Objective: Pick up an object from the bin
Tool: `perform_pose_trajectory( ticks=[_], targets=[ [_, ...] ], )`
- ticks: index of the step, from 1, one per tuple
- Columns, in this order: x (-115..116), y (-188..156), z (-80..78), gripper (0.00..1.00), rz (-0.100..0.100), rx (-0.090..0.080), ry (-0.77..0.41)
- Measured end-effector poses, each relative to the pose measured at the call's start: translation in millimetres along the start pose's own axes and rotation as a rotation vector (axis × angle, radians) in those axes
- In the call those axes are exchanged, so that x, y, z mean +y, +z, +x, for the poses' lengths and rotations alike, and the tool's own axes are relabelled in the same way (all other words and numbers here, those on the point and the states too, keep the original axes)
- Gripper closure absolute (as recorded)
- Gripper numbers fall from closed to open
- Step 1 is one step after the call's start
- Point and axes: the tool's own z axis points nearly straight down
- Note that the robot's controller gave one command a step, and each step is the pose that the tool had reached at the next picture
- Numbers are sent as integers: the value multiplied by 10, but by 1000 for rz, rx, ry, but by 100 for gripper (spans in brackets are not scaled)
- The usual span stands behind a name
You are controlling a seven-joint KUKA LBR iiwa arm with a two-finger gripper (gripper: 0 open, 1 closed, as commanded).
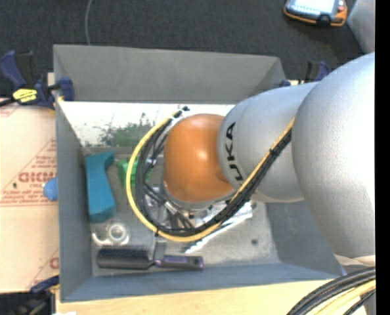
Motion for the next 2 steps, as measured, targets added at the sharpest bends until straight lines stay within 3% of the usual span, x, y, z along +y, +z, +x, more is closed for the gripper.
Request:
perform_pose_trajectory(
  ticks=[2],
  targets=[
    [45,-181,-92,0,3,3,-49]
  ],
)
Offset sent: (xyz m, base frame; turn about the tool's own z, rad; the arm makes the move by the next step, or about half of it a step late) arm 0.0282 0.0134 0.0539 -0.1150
